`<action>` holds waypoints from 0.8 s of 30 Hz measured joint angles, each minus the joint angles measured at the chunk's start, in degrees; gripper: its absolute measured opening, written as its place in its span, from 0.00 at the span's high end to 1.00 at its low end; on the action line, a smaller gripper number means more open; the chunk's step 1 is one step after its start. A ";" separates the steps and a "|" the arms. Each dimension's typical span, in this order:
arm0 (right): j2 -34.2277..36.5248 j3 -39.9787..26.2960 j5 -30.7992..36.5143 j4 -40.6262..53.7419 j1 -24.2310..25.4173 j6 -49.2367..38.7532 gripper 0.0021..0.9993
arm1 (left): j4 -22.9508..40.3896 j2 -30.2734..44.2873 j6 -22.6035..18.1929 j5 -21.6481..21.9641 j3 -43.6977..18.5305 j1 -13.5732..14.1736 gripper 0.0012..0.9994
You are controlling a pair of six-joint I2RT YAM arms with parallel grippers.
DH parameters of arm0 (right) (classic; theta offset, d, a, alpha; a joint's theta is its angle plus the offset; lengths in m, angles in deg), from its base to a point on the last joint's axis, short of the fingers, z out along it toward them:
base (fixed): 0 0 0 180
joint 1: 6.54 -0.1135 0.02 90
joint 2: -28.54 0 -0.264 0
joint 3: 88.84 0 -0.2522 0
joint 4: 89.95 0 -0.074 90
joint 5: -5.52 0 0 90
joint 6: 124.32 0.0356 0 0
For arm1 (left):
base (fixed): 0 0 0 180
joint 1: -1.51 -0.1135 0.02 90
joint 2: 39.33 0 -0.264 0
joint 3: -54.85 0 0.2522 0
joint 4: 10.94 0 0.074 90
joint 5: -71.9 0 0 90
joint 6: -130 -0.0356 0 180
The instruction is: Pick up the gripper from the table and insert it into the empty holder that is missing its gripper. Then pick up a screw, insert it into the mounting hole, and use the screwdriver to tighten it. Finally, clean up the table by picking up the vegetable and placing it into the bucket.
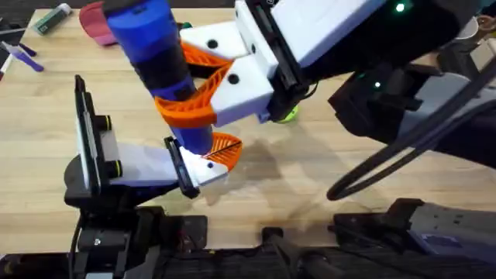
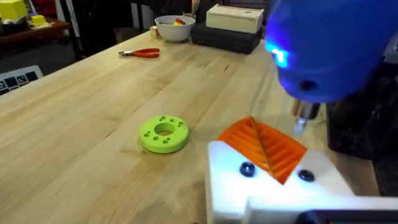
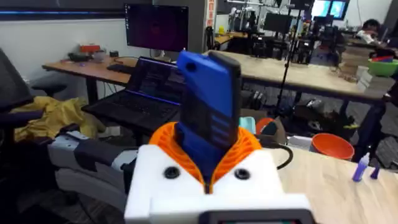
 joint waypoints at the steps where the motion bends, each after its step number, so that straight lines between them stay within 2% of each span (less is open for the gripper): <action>1: 0.07 -0.18 -0.13 -0.02 0.00 -0.22 0.98 | 0.00 0.00 0.00 0.00 0.00 0.00 0.98; 24: 1.94 -0.57 -1.25 0.00 -0.26 -5.65 0.98 | 0.02 -0.01 0.00 0.00 0.00 0.00 0.98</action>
